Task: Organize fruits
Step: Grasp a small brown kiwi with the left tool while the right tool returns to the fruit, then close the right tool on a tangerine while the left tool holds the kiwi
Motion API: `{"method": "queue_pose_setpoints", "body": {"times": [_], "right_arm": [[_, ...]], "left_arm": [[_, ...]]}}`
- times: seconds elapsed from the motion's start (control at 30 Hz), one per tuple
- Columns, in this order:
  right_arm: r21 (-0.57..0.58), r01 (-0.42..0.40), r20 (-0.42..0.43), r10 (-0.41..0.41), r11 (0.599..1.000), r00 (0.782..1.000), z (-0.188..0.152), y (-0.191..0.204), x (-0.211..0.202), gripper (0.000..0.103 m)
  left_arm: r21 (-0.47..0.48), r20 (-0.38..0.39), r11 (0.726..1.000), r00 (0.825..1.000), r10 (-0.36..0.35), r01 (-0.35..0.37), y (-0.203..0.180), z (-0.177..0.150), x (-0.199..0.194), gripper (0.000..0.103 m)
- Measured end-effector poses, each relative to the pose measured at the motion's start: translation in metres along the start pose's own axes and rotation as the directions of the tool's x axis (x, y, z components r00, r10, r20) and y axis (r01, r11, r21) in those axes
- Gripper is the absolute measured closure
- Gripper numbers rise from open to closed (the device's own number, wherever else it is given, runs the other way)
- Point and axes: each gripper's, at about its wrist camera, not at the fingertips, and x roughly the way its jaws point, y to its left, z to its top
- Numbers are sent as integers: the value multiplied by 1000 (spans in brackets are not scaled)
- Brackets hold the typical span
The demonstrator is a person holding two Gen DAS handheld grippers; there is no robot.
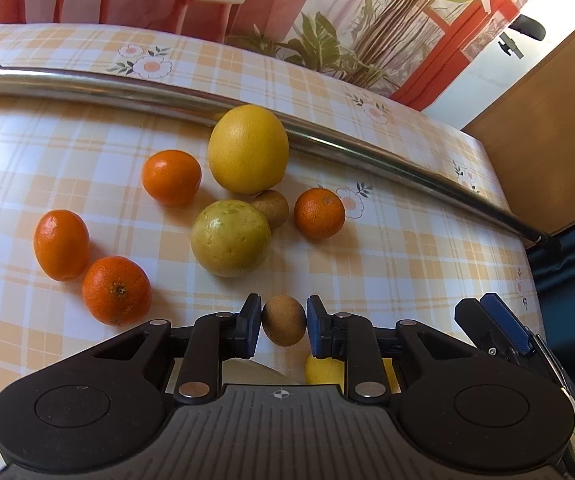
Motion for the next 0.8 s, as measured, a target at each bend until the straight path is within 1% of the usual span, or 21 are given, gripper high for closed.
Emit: {"method": "queue_pose_setpoints", "body": {"times": [0.17, 0.37, 0.6, 0.8], "right_arm": [[-28, 2, -2, -2, 1000, 1000, 5, 9, -4, 52], [-72, 7, -7, -7, 997, 1000, 10, 26, -12, 52], [-116, 2, -21, -4, 993, 1000, 18, 49, -17, 52], [-160, -11, -39, 5, 987, 999, 24, 75, -17, 52]], "left_arm": [[48, 68, 999, 998, 4, -8, 0, 1, -21, 77], [101, 147, 995, 989, 11, -26, 6, -2, -48, 77], [165, 232, 985, 973, 14, -54, 14, -11, -76, 77], [206, 303, 974, 953, 25, -91, 29, -21, -101, 77]]}}
